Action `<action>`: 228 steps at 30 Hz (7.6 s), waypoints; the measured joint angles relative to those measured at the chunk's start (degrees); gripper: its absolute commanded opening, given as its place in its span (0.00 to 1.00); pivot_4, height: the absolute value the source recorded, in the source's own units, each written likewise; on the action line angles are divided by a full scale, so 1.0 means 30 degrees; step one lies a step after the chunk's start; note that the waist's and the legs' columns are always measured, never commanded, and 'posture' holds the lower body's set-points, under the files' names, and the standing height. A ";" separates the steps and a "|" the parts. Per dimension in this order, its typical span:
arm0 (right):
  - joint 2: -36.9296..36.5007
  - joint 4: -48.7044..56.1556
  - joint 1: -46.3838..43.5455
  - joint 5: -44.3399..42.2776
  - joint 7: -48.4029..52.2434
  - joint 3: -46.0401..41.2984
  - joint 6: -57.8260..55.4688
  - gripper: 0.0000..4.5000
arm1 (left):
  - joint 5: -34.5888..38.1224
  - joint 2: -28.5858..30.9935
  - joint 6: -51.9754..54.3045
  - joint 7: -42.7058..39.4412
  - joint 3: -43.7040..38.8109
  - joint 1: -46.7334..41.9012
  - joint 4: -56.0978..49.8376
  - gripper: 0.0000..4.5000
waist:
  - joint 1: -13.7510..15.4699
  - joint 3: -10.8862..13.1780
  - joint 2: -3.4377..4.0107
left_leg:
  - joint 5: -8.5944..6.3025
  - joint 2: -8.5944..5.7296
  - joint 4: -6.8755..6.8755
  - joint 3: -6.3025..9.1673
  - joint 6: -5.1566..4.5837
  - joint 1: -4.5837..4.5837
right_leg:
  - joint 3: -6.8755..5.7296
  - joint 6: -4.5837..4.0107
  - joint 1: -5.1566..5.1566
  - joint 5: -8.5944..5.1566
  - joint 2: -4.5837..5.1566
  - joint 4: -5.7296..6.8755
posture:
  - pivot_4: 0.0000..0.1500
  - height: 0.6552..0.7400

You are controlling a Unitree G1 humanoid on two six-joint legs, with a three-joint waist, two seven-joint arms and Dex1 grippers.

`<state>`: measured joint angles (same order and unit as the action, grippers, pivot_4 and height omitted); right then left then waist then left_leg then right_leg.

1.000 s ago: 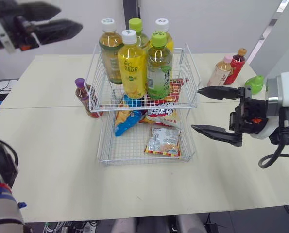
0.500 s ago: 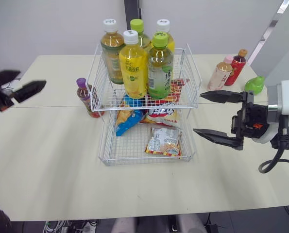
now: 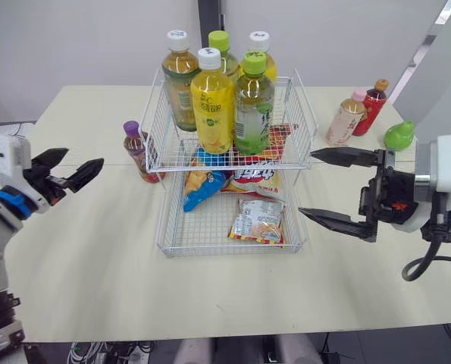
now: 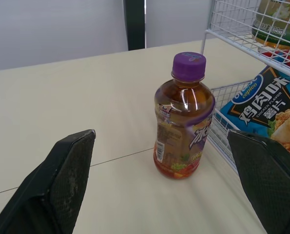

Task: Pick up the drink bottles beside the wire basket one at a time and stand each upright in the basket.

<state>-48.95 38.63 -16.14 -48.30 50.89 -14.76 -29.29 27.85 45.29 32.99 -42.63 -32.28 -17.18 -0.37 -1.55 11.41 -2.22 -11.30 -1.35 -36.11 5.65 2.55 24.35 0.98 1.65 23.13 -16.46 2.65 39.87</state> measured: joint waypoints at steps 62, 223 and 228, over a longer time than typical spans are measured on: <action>-0.0230 0.1511 0.1441 -0.1654 -0.1993 -0.0815 -0.0509 1.00 | -0.2813 -0.2100 -0.3300 0.1801 0.5527 -0.8391 0.8520 0.30 | -0.0069 -0.0005 -0.0009 | 0.0002 0.0009 -0.0007 0.0017 0.0002 -0.0003 | -0.0005 0.0002 -0.0006 0.0004 -0.0122 0.0010 | 1.00 1.00; 0.5517 -1.7861 -0.0561 1.1907 -0.6439 -0.0338 1.0495 1.00 | -0.5378 -0.2278 -0.8810 0.5735 0.2039 0.0702 0.5809 0.99 | -0.0080 -0.0039 -0.0024 | 0.0018 0.0024 0.0018 -0.0084 0.0023 -0.0099 | 0.0069 -0.0033 -0.0020 0.0024 -0.0109 0.0045 | 1.00 1.00; 0.5470 -1.9039 -0.1210 1.1963 -0.6566 -0.0361 1.1364 1.00 | -0.5432 -0.2323 -0.9197 0.6113 0.2038 0.1117 0.6118 0.99 | -0.0084 -0.0039 -0.0025 | 0.0017 0.0028 0.0023 -0.0076 0.0022 -0.0109 | 0.0062 -0.0034 -0.0030 0.0024 -0.0113 0.0043 | 1.00 1.00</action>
<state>-32.54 -18.48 -19.77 -12.41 31.19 -15.85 4.80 11.55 38.32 5.40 -24.29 -26.17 -13.83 17.98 -1.80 11.29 -2.29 -11.25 -1.27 -36.04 5.42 2.62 24.02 1.16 1.55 23.04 -16.38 2.31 40.00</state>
